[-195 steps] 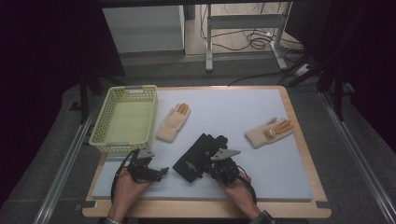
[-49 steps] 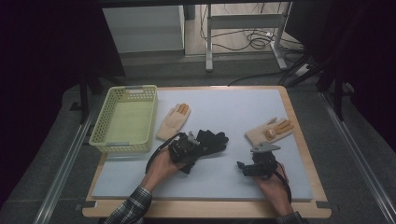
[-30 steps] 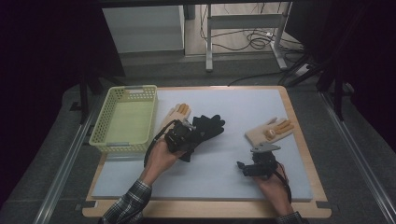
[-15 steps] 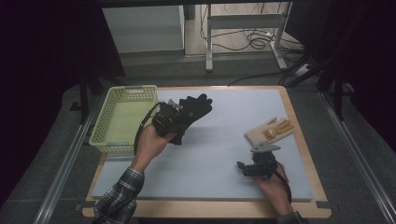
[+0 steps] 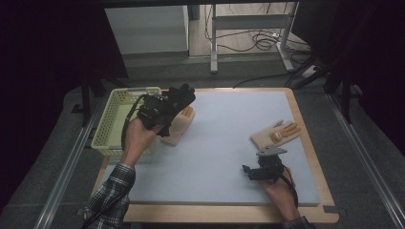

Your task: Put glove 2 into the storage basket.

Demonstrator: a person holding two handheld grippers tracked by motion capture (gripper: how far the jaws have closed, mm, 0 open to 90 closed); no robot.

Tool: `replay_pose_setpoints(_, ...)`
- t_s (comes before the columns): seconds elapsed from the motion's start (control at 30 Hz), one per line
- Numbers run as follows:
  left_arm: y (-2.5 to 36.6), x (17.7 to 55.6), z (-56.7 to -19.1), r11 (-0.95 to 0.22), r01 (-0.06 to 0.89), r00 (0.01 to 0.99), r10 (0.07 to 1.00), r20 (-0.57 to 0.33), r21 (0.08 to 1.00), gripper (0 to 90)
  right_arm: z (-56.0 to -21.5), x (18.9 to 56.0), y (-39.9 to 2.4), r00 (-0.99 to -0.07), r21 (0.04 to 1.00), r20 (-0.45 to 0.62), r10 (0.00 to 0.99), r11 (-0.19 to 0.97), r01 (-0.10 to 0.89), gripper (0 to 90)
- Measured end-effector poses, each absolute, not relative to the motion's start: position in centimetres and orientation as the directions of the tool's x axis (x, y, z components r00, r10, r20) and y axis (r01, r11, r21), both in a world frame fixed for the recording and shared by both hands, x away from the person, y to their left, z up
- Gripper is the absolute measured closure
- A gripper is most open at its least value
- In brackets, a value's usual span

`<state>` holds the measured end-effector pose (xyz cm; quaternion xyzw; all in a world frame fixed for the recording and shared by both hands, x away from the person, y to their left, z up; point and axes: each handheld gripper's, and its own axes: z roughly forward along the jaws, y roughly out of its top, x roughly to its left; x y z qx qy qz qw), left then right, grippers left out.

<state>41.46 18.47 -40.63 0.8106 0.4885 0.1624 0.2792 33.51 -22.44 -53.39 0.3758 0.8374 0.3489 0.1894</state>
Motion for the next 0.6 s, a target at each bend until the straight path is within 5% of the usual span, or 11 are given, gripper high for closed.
replay_pose_setpoints(0.6,28.8,42.5,-42.5,-0.192,0.777,0.243,0.970,-0.005,0.599,66.3,-53.4,33.5,-22.4,-0.646,0.727,-0.056,0.761,0.475,0.497,15.8)
